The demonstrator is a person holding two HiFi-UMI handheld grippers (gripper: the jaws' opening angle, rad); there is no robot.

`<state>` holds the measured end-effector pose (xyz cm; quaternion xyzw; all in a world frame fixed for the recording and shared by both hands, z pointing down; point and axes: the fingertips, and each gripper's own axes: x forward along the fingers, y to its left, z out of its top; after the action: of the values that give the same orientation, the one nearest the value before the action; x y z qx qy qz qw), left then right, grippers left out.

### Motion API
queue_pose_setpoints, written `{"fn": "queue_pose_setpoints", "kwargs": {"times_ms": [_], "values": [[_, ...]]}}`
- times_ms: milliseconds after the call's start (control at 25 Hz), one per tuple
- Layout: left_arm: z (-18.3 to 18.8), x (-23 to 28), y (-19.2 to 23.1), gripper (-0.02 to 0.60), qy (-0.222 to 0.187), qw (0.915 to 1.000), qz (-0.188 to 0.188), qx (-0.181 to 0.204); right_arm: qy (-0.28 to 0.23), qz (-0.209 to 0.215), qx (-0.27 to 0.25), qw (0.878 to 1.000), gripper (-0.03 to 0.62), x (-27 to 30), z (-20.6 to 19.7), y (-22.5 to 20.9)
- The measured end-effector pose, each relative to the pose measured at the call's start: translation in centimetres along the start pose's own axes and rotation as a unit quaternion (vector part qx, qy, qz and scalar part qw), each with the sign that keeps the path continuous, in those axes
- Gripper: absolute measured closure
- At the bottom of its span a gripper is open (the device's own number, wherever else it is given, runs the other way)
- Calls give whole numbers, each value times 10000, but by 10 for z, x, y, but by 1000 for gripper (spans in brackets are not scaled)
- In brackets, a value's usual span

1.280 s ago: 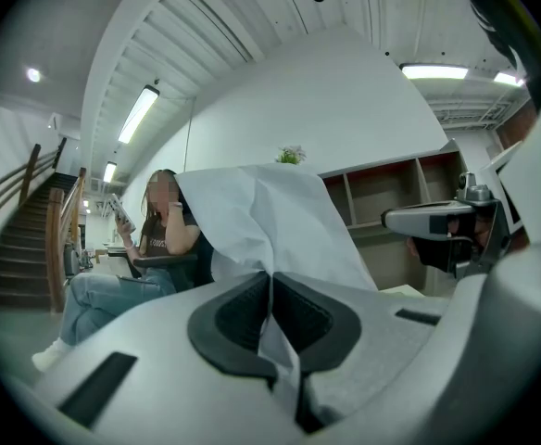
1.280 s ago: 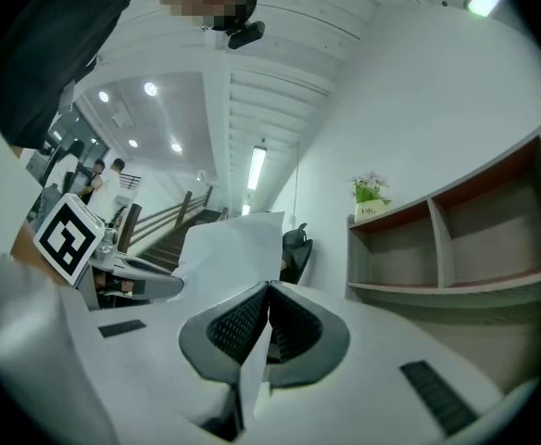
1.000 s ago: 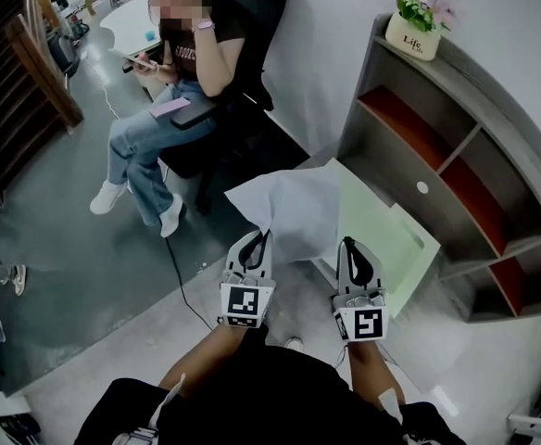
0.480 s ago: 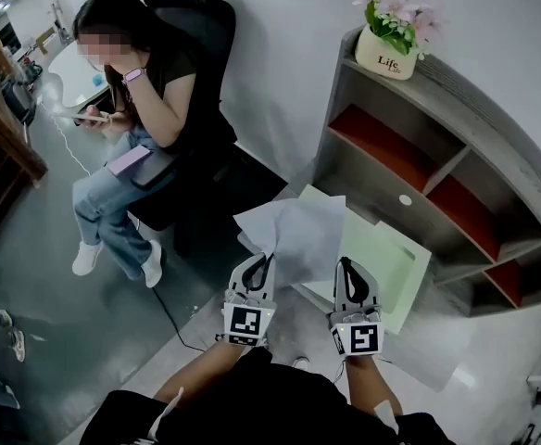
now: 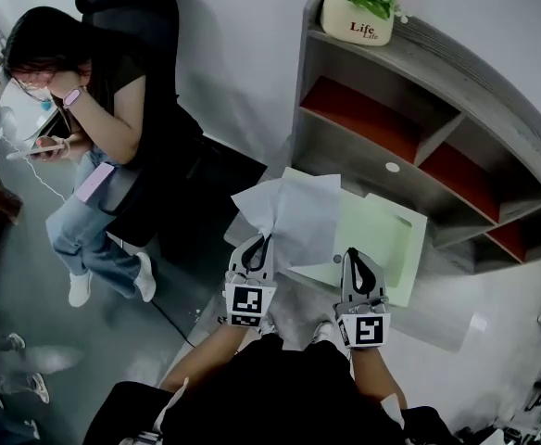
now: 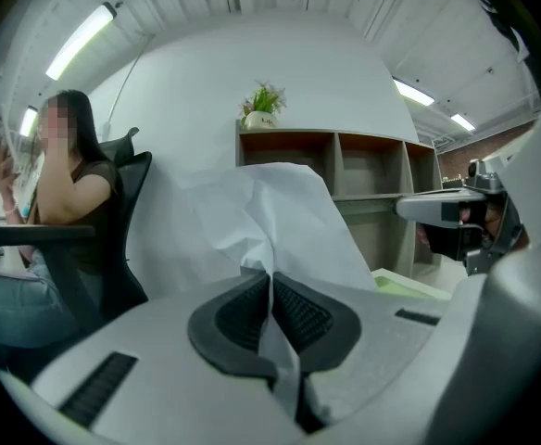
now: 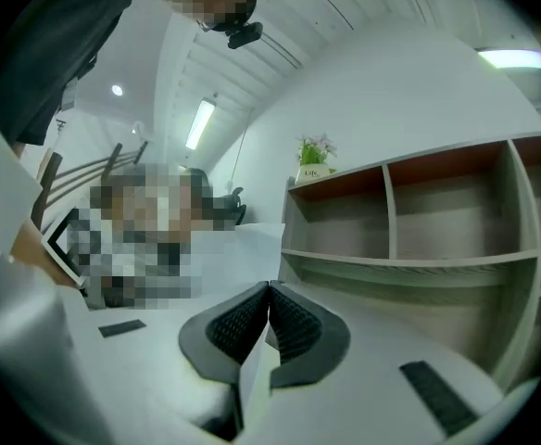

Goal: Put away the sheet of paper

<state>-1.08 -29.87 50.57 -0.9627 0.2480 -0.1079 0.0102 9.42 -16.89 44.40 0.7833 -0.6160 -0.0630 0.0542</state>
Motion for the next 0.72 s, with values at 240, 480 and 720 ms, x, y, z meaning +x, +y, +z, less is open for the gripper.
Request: {"fn": "queue_pose_setpoints", "kwargs": {"times_ms": [240, 480, 720], "values": [[-23, 46, -4, 568, 364, 9991, -169, 97, 162, -112, -49, 9998, 572, 1, -16, -25], [-76, 78, -18, 568, 1184, 9916, -346, 392, 416, -179, 29, 9990, 572, -6, -40, -39], [-128, 106, -36, 568, 2148, 9738, -669, 315, 618, -154, 8, 9980, 572, -13, -55, -53]]}}
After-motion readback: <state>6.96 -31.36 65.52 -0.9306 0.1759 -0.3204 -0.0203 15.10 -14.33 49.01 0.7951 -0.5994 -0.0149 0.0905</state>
